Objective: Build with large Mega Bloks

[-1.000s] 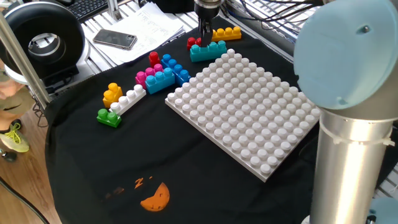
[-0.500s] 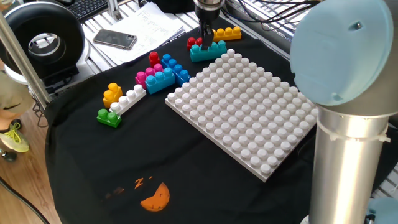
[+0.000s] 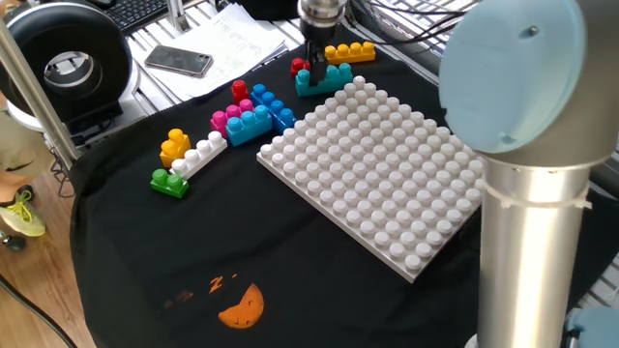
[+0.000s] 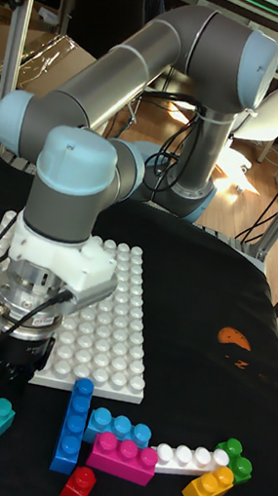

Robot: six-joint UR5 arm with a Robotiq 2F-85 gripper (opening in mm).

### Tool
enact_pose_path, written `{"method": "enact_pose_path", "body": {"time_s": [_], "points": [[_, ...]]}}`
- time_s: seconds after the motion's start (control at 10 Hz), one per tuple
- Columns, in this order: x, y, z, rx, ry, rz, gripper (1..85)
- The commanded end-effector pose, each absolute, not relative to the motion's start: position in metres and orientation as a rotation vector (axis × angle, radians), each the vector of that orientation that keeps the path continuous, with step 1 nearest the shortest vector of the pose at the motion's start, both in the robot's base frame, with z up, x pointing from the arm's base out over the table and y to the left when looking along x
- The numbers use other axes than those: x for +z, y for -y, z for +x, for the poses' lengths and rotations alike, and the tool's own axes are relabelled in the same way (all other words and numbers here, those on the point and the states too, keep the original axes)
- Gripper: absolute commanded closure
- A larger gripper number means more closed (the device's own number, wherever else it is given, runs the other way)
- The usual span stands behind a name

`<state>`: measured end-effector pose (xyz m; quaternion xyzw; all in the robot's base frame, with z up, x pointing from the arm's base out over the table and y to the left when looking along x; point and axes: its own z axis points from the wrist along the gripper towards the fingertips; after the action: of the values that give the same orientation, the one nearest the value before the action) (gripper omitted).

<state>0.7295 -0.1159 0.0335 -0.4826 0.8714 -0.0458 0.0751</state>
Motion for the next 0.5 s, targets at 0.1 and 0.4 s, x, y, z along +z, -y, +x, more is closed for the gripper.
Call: {"method": "enact_pose_path", "body": {"time_s": [0.1, 0.4], "points": [[0.0220, 0.1038, 0.7328, -0.073, -2.624, -1.427, 18.7], [0.0149, 0.0999, 0.7282, -0.060, -2.645, -1.431, 24.0]]}}
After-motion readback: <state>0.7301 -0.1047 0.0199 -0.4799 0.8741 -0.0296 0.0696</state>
